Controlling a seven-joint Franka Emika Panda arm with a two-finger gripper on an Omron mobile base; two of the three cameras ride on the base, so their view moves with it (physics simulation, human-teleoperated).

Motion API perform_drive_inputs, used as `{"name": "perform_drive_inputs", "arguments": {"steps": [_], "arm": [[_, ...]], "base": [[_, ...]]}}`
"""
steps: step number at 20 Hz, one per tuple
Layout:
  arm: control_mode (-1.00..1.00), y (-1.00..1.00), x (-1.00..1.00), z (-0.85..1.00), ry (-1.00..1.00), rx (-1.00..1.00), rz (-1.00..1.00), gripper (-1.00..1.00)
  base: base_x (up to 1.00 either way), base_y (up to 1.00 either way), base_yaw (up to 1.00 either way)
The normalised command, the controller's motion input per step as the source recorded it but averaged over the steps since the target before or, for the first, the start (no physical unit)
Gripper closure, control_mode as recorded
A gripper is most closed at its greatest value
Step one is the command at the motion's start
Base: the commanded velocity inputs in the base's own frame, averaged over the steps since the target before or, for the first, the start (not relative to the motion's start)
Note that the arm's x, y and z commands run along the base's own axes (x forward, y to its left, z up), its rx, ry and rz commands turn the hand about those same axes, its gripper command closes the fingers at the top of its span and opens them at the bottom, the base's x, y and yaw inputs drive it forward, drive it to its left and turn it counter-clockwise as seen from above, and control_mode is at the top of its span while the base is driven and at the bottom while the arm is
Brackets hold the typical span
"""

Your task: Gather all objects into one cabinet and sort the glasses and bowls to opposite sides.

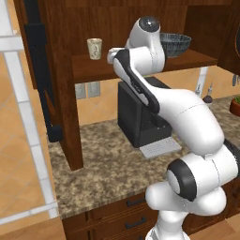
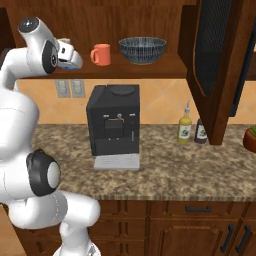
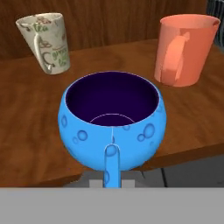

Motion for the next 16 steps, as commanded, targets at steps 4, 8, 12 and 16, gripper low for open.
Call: {"name": "perform_drive_inputs", "arguments": {"steps": [4,8,12,16], "arm": [[-1.0,0.0,0.55,-0.08,0.0,-0.02,0.0,1.0],[-1.0,0.05,0.38,-0.03,0.03,-0.01,0.0,1.0],[-1.0,0.2,0.3,-0.08,0.14,0.0,0.0,1.0],[-1.0,0.15,0.34,-0.13,0.05,0.0,0.0,1.0]], "base": [[0.0,0.0,0.0],[0.0,0.0,0.0],[0.0,0.0,0.0],[0.0,0.0,0.0]]}}
